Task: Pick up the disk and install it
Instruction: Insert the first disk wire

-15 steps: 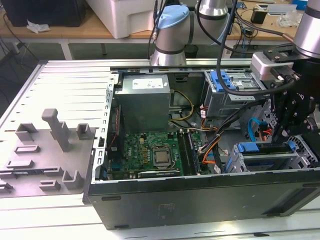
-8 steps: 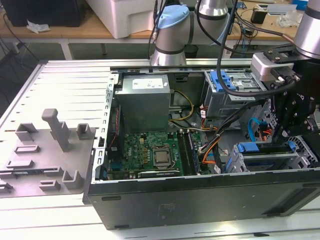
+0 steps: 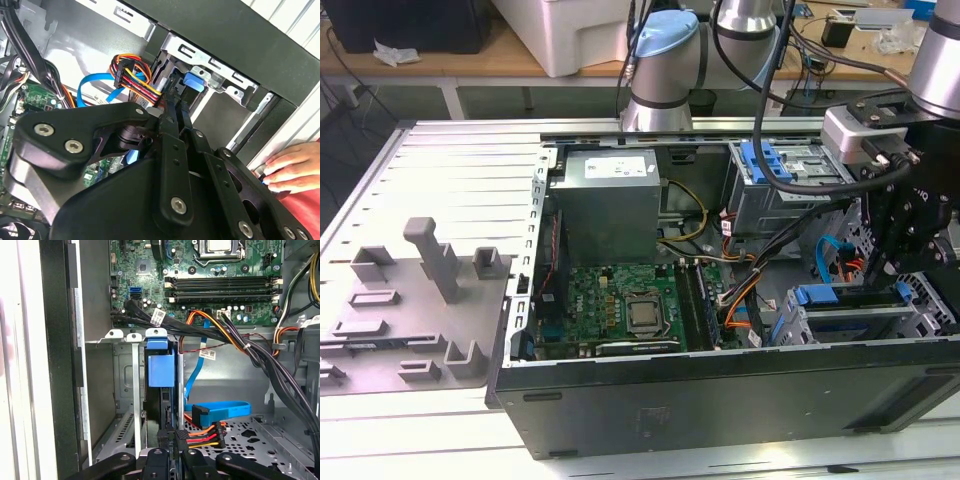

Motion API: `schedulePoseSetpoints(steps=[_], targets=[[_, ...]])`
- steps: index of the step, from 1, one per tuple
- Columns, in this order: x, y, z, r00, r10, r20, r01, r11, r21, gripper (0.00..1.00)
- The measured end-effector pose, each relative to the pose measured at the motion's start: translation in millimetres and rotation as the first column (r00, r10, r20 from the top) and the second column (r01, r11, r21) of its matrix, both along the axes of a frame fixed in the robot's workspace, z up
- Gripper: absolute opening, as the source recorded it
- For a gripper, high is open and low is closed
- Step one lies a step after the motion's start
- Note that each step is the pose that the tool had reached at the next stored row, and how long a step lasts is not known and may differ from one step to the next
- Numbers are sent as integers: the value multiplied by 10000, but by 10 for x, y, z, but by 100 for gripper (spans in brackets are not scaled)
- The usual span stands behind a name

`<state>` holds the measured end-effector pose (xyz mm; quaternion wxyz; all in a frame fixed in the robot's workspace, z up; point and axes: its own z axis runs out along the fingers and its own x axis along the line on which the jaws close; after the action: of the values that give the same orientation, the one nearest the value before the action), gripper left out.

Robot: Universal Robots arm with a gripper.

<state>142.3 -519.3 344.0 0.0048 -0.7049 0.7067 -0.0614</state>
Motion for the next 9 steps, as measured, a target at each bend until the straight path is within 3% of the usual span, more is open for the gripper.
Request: schedulePoseSetpoints(steps=[9], targets=[[0, -12, -3, 10000, 25, 0, -25, 10000, 0, 17]])
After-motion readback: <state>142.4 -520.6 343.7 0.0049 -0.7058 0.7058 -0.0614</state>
